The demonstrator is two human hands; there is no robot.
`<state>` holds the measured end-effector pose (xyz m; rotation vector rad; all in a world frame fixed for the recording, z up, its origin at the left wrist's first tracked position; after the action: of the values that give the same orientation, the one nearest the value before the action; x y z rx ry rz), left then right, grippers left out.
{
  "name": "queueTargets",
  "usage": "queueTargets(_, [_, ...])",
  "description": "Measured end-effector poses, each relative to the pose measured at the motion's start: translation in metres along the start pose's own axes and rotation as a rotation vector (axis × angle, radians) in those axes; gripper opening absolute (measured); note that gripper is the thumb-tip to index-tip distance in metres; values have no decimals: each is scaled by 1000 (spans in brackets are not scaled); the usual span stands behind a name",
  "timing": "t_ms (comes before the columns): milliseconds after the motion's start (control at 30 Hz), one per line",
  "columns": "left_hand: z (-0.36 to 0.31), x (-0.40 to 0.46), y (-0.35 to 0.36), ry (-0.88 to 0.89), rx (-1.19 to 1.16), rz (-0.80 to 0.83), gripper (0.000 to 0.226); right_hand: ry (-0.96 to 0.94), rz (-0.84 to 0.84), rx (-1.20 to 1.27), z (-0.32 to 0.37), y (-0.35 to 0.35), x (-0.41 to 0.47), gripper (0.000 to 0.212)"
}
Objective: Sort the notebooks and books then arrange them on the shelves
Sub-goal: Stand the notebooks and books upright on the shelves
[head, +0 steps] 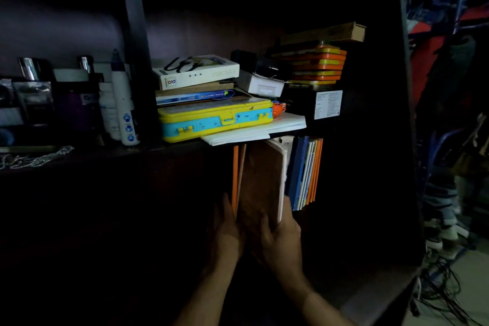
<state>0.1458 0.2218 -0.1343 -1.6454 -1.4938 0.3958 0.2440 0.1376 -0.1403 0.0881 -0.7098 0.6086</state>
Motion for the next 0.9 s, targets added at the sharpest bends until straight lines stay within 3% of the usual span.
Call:
queueTargets(200, [-14,-5,-6,-14,6,24,77,-21,84,4,-4,3,-4,48])
queueTargets(333, [-13,-12,-4,94,49,-63,73,33,79,29,-3,5,5,46])
queueTargets(567, [-9,-12,3,155,-88,37,94,-31,208,-270,0,18,37,48])
queueTargets(700, [-7,-12,5,192,-134,14,91,42,104,-151,-2,6,23,44])
queueTargets(800, [-5,-10,10,176,-136,33,91,-30,9,-67,-9,-7,19,33])
queueTargets(900, [-5,-10,10,190,-190,-35,85,-42,41,-75,-6,-5,20,24])
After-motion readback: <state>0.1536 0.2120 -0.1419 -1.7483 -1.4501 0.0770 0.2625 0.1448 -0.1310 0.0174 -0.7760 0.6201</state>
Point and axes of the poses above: each hand's wrist, its own x-axis towards the middle knuckle, its own y-axis out of the palm, z = x × y, the point moved 2 cm from there along x, towards the middle knuckle, and after that the axes turned 4 degrees about -z, right-handed, at the moved point
